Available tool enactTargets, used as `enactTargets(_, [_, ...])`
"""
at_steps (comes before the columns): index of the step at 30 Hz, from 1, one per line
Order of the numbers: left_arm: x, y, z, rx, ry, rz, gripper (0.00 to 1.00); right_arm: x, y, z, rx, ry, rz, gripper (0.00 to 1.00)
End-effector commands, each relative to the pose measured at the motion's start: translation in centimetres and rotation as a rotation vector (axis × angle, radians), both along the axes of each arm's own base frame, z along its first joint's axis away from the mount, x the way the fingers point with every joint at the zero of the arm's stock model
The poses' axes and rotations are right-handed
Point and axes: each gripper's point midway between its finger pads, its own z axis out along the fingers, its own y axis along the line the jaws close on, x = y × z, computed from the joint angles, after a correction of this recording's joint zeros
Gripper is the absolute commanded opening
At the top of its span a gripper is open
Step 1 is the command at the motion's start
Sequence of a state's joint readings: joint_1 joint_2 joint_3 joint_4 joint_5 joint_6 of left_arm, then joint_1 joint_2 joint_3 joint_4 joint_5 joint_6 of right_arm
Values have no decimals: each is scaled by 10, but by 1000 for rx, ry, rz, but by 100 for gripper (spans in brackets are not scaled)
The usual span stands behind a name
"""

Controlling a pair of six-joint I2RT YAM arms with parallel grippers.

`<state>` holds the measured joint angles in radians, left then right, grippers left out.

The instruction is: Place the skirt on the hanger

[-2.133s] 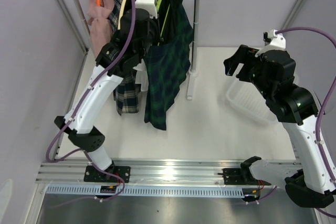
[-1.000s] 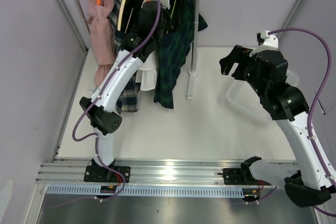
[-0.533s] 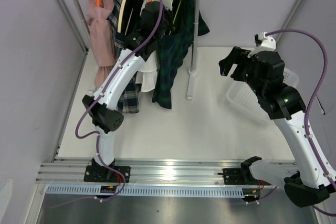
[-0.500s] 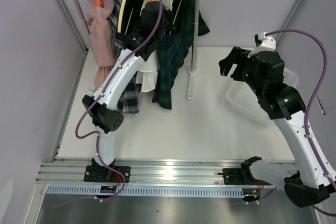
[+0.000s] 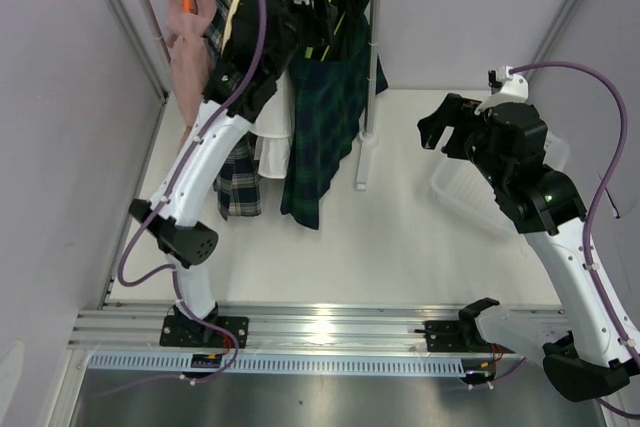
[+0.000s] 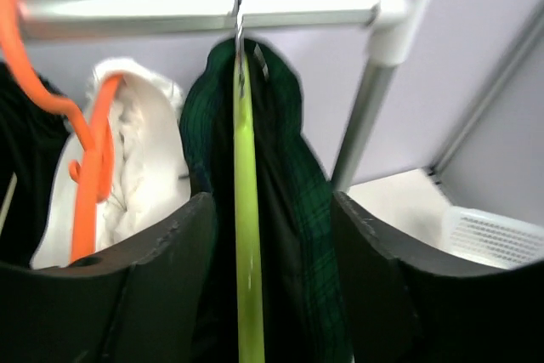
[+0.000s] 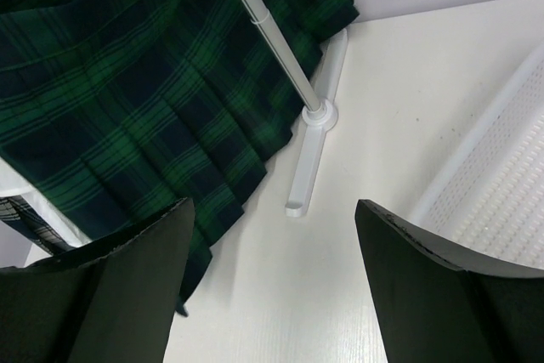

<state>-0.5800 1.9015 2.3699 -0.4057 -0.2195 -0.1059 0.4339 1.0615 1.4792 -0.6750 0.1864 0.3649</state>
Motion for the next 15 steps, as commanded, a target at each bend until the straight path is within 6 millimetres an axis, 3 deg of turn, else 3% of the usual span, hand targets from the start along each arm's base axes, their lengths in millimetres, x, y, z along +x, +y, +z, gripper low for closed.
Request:
enactTargets(1, [-57,15,74,-92,-132,-112,65,-7,-2,13,23,-50,17,84])
enactTargets(2, [-73,21,84,-100,-139,-131,65,-9,-1,13,27,-52,26,85])
enactTargets(4, [-90,20,80,-92,-118,-187,66,-13,-1,10,25,-48,34,86])
enactTargets(6, [-121,29,89,-95,-111,-238,66,-16,-1,7,23,-43,46,87])
enactTargets(7, [-122,26,64,-72,-47,-251,66,-19,0,6,22,-38,57,89])
enactTargets(8, [-151,41,80,-107,-68,-267,66,-21,-1,1,16,-23,57,90])
enactTargets(9, [-163,45,78,-114,-61,-286,70,-23,1,-1,16,-19,72,91])
enactTargets(10, [-158,38,32,-82,30,-301,70,-25,1,-2,17,-17,78,91])
enactTargets(11, [-170,43,29,-104,36,-309,71,-26,2,-7,16,-4,82,93])
enactTargets(12, [-202,62,48,-141,-26,-320,72,-28,1,-9,21,-1,79,94])
enactTargets(13, [-198,58,-2,-109,72,-320,72,-30,0,-9,24,-5,77,97])
enactTargets(15, [-225,73,-22,-113,96,-324,72,-33,-1,-16,28,11,74,99])
